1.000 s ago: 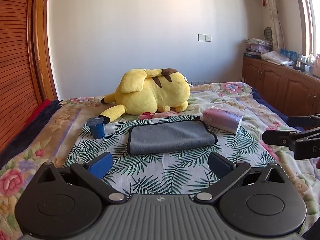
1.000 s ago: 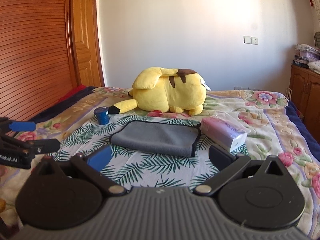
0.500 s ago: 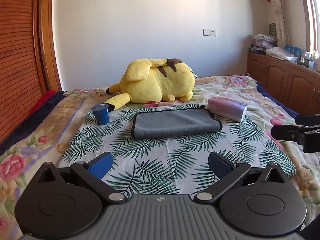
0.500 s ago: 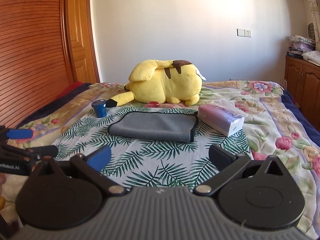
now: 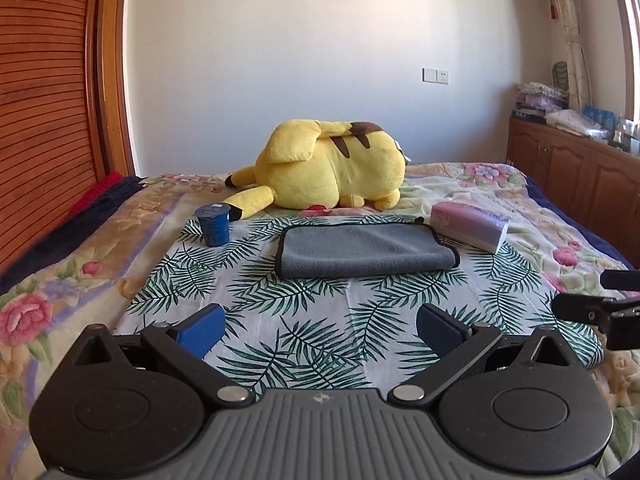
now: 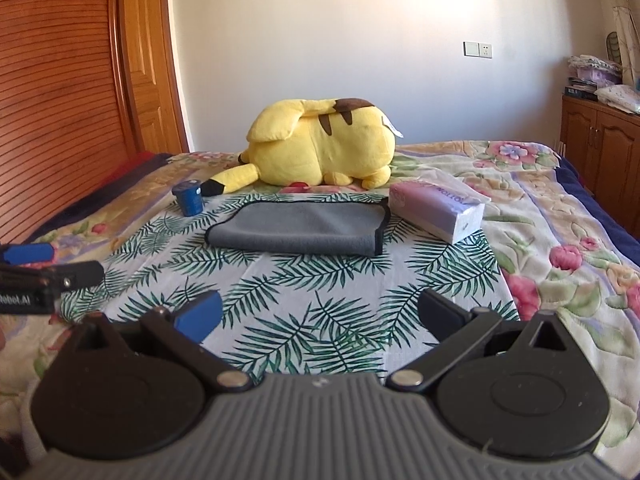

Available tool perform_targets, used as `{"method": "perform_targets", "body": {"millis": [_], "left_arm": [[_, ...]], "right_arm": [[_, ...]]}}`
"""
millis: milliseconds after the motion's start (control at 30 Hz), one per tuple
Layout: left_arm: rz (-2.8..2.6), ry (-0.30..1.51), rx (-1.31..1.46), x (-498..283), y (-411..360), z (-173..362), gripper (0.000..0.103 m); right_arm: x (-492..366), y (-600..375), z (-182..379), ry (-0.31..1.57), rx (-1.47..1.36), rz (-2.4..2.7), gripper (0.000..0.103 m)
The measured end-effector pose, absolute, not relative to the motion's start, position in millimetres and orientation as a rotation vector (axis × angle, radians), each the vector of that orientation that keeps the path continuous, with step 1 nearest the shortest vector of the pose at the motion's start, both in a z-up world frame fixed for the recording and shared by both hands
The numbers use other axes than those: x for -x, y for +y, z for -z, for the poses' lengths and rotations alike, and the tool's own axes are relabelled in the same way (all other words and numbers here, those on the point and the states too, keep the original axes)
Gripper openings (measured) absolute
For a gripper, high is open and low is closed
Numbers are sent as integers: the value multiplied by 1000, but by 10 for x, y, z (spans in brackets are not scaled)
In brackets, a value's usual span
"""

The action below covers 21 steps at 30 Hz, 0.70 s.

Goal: Fold towel

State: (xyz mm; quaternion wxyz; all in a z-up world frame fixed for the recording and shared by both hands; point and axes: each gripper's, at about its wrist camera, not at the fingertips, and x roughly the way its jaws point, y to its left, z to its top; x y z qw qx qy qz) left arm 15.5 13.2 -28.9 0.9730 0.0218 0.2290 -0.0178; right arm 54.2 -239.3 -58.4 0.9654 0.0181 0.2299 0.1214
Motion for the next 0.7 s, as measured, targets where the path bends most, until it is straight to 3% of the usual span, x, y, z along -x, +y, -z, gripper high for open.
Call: {"method": "perform_targets", "body": {"millis": [700], "left_arm": [[17, 340, -72, 52, 127, 149, 87]], "right_arm": [[-396, -2454, 467, 333, -33, -192, 103]]}}
